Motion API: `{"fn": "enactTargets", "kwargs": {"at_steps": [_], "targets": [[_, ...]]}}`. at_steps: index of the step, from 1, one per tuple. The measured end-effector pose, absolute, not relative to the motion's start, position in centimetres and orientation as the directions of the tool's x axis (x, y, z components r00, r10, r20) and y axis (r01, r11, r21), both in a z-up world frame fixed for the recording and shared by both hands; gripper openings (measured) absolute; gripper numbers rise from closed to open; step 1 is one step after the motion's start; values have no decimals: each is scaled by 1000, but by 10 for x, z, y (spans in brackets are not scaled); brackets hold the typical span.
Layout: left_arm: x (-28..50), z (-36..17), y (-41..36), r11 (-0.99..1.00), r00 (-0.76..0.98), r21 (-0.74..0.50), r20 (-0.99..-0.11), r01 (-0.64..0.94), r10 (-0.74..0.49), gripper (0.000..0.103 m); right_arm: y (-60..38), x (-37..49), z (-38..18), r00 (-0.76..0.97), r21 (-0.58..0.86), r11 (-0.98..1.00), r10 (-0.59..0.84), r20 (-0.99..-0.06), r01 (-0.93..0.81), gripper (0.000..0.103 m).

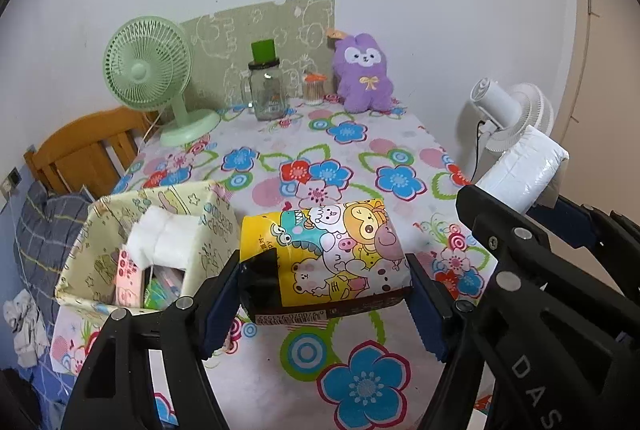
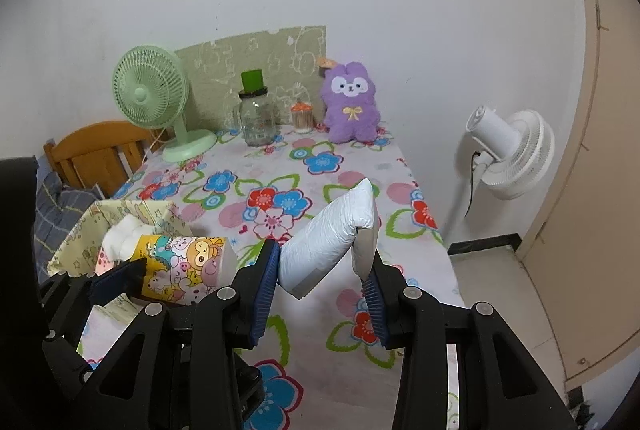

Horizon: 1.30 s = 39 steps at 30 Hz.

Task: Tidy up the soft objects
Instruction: 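Carry the snack box and white towel over the fabric box with both tools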

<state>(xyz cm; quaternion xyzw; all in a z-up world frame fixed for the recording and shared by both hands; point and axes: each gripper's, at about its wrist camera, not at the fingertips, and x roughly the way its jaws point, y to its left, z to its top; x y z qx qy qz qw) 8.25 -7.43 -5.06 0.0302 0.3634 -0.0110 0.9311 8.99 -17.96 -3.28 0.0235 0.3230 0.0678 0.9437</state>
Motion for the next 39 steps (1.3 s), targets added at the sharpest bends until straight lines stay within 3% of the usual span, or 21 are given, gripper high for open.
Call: {"fn": "enactTargets", "kwargs": {"at_steps": [14,39], "targets": [[74,-21,-54,995,770,71,-638,70,-9,77,-161,80,-4,806,75,989,149,-572,-130,44],[92,-23,23,998,770,62,-636,-11,48,77,-76,112,-5,780,75,973,221,-585,-220,44]]}}
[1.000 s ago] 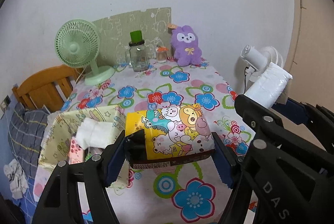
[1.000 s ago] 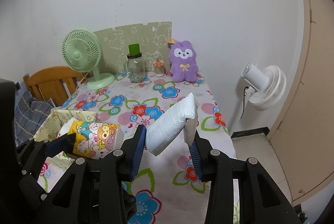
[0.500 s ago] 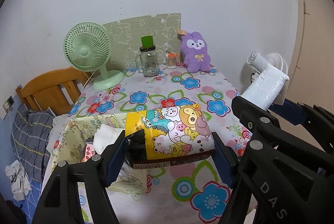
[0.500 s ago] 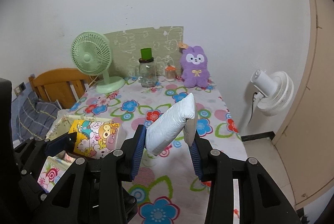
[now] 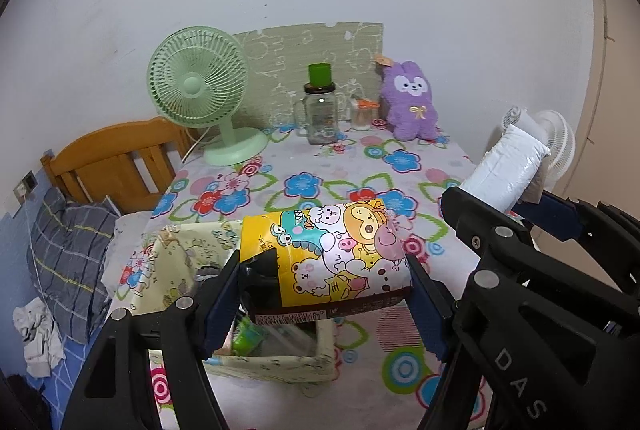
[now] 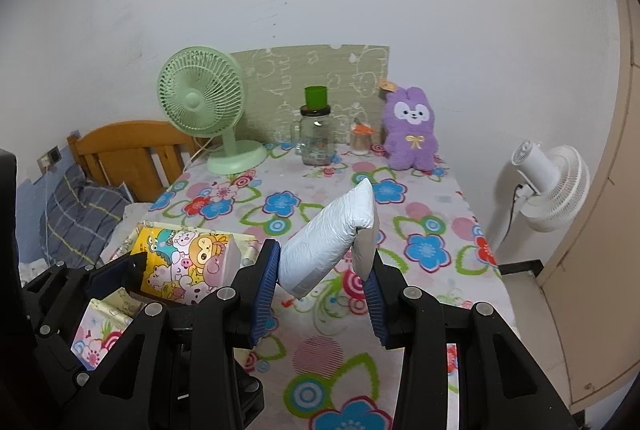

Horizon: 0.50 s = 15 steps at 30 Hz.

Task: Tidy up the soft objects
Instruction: 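Carry the snack box and white towel over the fabric box with both tools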

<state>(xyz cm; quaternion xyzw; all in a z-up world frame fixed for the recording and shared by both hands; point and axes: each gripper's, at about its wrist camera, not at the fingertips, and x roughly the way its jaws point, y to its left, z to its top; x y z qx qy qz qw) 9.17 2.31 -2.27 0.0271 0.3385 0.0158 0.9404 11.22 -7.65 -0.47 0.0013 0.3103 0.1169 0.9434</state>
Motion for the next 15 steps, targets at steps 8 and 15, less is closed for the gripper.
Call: {"fn": "enactTargets", "kwargs": {"at_steps": [8,15], "targets": [[101,-31,49,997,759,69,-647,-33,70,77,-50,124,-14,760,75,963,251,-600,-259,44],[108,-39,70,997,746,64,-661,-49,80,77,-28,130,-20,744,76,952,281,-606,-297,44]]}}
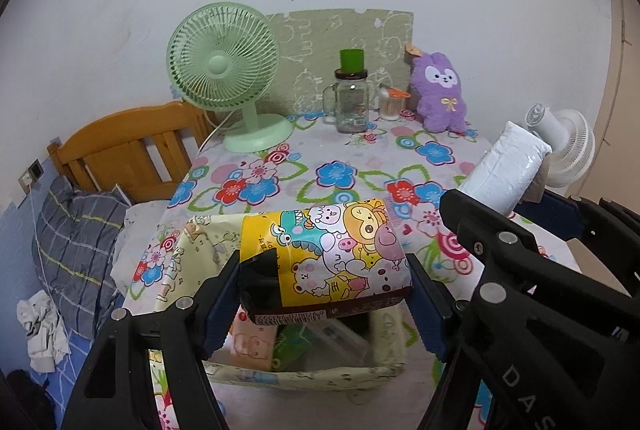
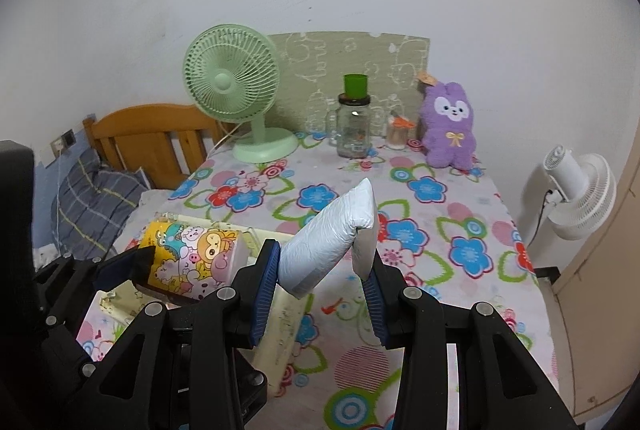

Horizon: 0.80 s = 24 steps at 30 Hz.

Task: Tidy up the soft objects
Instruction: 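Carry the snack box and white towel over the fabric box with both tools, then lower the snack box and towel into the fabric box and open both tools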

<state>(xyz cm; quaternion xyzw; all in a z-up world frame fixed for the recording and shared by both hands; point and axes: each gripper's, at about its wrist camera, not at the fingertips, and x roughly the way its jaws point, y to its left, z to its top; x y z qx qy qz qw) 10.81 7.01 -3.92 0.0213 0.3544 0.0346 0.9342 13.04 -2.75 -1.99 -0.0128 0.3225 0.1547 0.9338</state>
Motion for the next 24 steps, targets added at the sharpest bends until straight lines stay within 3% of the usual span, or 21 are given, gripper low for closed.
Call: {"fn": "enactTargets", "kwargs": {"at_steps": [24], "targets": [[124,-87,138,992,665,93,-736,-87,128,78,47,144,-58,653,64,904,352,-671,-422,44]]}}
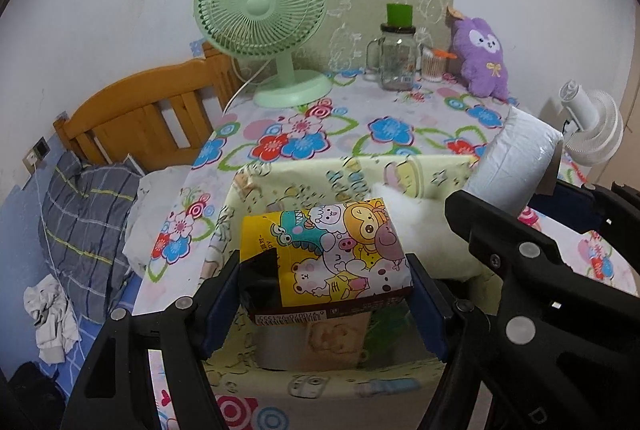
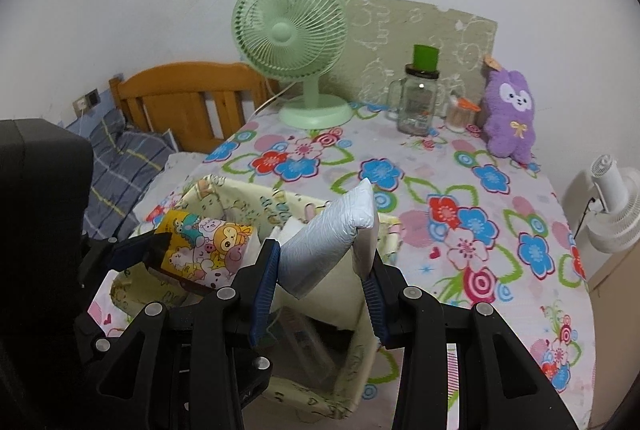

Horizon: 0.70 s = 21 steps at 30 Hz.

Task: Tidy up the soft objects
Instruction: 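Lower the snack box and towel into the fabric box and open both tools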

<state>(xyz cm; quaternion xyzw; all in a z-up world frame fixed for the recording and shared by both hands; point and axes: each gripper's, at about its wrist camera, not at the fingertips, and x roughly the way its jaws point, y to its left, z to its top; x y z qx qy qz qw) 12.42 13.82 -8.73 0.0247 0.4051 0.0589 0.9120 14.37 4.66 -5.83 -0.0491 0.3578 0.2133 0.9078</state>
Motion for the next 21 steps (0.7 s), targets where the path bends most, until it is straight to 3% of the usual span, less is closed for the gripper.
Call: {"fn": "enactTargets", "kwargs": {"at_steps": [9,13,21], "targets": [[126,-98,149,992,641,93,-757,-82,124,80,62,147,-69,629,54,894,355,-692,-445,44],[126,-101,152,993,630,90,-767,-81,121,91,66,148,-72,618,55,890,358,-700,-453,44],[120,-99,153,997,636,58,-767,-55,80,97,72,151,-74,592,72,873,386,-708,-483,44]]}}
